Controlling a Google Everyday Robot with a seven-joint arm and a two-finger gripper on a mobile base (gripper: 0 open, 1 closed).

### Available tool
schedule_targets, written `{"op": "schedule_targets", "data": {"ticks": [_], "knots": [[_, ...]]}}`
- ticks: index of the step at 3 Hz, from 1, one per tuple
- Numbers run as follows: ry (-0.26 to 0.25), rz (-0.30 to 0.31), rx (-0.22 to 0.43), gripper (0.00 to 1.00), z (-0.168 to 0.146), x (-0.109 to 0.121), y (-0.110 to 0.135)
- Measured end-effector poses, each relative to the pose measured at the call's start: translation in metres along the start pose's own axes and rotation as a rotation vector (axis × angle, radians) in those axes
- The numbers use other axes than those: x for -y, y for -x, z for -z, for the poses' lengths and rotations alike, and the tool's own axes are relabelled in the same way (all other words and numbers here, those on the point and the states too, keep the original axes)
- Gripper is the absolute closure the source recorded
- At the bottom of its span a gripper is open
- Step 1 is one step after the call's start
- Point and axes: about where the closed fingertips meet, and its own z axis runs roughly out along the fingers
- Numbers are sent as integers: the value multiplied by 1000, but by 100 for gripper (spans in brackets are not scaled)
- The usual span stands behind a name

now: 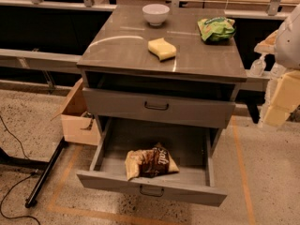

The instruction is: Pick brown chip bag from middle drawer and place on counter

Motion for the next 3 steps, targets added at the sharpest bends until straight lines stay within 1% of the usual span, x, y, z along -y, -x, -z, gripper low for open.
{"op": "schedule_targets", "data": {"ticks": [1, 2, 3], "knots": [[-2, 3, 2, 0, -1, 0, 0], [-30, 58, 44, 0, -17, -3, -5], [-34, 128, 106, 0, -69, -15, -19]]}}
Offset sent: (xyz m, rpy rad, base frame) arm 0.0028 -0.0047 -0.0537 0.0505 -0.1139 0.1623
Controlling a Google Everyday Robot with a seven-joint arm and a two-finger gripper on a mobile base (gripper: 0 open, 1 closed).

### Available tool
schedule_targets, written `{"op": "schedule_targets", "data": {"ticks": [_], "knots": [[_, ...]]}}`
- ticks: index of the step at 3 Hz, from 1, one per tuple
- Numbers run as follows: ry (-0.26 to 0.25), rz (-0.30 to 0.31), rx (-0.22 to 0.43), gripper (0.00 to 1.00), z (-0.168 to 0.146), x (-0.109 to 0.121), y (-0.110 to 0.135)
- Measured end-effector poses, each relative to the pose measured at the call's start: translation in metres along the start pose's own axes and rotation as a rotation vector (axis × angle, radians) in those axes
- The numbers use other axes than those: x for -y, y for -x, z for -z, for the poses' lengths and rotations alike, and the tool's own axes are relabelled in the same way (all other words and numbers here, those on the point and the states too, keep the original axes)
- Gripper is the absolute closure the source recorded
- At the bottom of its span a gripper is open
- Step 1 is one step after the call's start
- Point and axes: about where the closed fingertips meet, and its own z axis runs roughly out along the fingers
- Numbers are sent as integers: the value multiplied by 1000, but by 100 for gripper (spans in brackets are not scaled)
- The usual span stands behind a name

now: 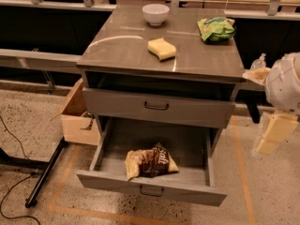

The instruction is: Pick brown chip bag from middle drawer and place on counter

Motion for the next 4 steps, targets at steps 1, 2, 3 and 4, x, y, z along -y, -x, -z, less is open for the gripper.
{"op": "schedule_targets", "data": {"ticks": [1, 2, 3, 4], "knots": [[-9, 82, 32, 0, -65, -5, -14], [-40, 162, 55, 0, -138, 6, -16], [-109, 155, 66, 0, -136, 24, -12], [-109, 155, 66, 0, -136, 24, -12]]}}
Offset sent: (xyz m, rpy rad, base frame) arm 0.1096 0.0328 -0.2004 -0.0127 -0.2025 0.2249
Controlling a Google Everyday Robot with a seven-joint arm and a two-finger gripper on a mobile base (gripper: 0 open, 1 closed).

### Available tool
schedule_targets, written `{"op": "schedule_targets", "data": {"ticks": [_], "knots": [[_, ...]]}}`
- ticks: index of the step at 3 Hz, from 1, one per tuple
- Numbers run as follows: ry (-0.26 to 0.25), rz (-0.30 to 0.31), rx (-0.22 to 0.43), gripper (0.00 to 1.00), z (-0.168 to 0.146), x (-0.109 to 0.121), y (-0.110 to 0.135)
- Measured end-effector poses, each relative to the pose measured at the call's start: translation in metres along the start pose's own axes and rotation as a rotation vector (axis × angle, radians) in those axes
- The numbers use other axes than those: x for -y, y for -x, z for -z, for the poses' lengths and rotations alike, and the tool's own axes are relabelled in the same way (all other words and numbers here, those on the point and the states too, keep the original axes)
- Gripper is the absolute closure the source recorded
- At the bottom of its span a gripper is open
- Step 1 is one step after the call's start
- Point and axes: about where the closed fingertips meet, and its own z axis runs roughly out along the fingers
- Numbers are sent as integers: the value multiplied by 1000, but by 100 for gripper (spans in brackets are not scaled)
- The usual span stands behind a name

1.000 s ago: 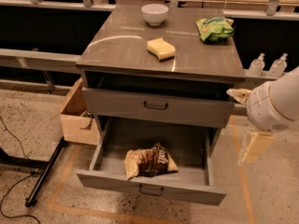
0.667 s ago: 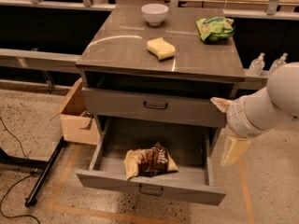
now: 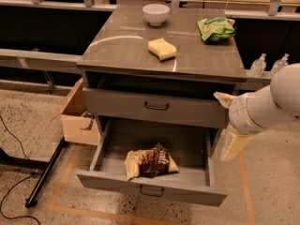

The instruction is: Pick brown chip bag from middle drawer and place on counter

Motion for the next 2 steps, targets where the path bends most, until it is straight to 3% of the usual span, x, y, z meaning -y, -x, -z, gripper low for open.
{"op": "schedule_targets", "data": {"ticks": [1, 2], "knots": [[8, -18, 32, 0, -16, -11, 0], [58, 0, 102, 0, -59, -37, 13]]}}
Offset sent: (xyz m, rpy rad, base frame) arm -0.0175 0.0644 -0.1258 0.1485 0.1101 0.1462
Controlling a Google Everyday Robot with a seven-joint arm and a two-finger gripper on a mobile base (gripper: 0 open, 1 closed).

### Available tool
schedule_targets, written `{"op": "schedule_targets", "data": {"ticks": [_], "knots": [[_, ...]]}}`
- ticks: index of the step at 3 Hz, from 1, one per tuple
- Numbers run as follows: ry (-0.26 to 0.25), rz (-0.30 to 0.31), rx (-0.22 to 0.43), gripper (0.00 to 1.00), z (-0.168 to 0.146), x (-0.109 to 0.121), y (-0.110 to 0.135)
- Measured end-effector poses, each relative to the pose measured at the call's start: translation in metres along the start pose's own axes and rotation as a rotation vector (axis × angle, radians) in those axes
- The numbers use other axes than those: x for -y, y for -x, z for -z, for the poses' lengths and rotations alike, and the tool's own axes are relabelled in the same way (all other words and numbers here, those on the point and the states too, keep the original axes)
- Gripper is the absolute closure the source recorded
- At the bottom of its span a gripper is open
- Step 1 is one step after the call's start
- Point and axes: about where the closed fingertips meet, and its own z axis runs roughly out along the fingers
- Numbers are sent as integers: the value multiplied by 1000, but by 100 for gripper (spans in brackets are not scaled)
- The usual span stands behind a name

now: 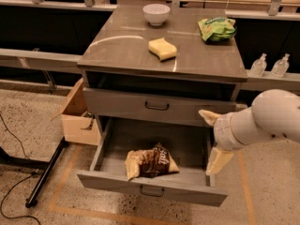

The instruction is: Pick brown chip bag from middle drawer and place on counter

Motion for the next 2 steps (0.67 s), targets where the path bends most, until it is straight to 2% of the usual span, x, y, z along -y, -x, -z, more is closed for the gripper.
{"op": "schedule_targets", "data": {"ticks": [1, 2], "knots": [[71, 45, 117, 0, -55, -28, 23], [102, 118, 221, 0, -109, -50, 55]]}}
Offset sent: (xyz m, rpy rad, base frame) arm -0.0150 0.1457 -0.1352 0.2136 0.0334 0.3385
